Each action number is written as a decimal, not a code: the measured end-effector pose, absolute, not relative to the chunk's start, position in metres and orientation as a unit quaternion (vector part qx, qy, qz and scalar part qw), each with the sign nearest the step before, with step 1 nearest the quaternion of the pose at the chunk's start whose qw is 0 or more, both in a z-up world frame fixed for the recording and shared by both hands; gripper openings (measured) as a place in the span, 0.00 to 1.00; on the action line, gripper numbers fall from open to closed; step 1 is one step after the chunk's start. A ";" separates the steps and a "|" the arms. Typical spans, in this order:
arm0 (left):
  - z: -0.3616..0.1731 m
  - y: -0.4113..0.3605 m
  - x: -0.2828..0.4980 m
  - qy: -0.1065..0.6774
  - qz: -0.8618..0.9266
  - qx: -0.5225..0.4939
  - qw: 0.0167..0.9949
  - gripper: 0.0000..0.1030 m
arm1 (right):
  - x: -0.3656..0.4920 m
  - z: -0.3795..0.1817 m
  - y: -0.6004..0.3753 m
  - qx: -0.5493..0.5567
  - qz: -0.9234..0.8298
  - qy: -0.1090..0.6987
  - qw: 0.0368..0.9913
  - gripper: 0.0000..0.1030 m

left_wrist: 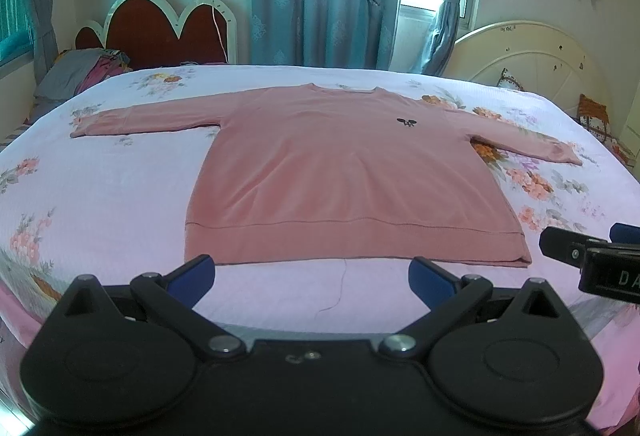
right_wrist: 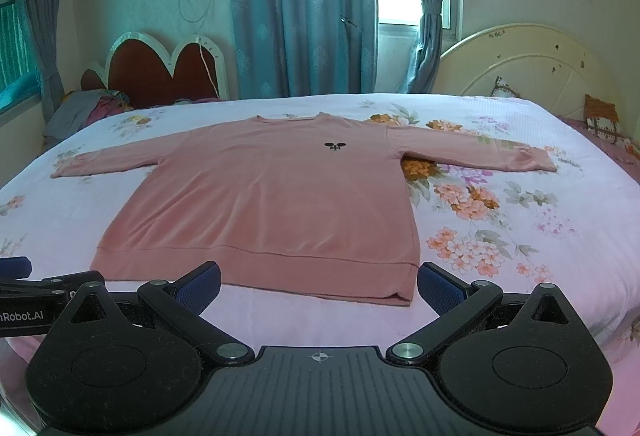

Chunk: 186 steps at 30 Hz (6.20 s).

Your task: Fold small clothes

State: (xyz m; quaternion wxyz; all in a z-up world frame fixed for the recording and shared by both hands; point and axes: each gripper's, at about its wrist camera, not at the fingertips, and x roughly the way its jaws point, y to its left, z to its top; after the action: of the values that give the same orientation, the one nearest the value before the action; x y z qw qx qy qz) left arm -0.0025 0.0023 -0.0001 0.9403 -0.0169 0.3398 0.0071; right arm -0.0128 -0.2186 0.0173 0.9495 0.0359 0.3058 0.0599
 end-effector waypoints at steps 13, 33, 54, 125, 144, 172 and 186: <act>-0.004 0.000 0.000 0.341 0.010 -0.014 0.940 1.00 | -0.011 0.014 -0.221 0.037 0.059 0.307 0.949 1.00; -0.005 -0.001 -0.001 0.340 0.014 -0.014 0.940 1.00 | -0.012 0.011 -0.223 0.034 0.062 0.306 0.950 1.00; -0.006 0.012 0.014 0.347 0.007 -0.028 0.938 1.00 | 0.001 0.004 -0.218 0.041 0.048 0.317 0.946 1.00; -0.070 -0.160 0.415 0.400 -0.046 0.027 0.915 1.00 | 0.353 -0.147 -0.679 0.463 -0.171 0.227 0.840 0.41; -0.085 -0.049 0.424 0.429 -0.038 0.040 0.902 0.98 | 0.399 -0.051 -0.527 0.183 -0.117 0.291 0.932 0.07; -0.089 0.087 0.438 0.414 -0.059 -0.100 0.903 0.94 | 0.428 -0.103 -0.149 -0.033 0.172 0.385 0.906 0.38; -0.120 0.008 0.524 0.435 -0.106 -0.122 0.886 0.48 | 0.385 -0.092 -0.329 0.095 -0.026 0.412 0.906 0.38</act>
State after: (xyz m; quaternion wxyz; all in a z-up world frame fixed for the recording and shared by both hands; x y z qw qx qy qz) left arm 0.5241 0.0079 -0.1198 0.8857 -0.1225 0.4351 -0.1059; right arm 0.3850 -0.3290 -0.0924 0.9058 0.0948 0.4122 -0.0257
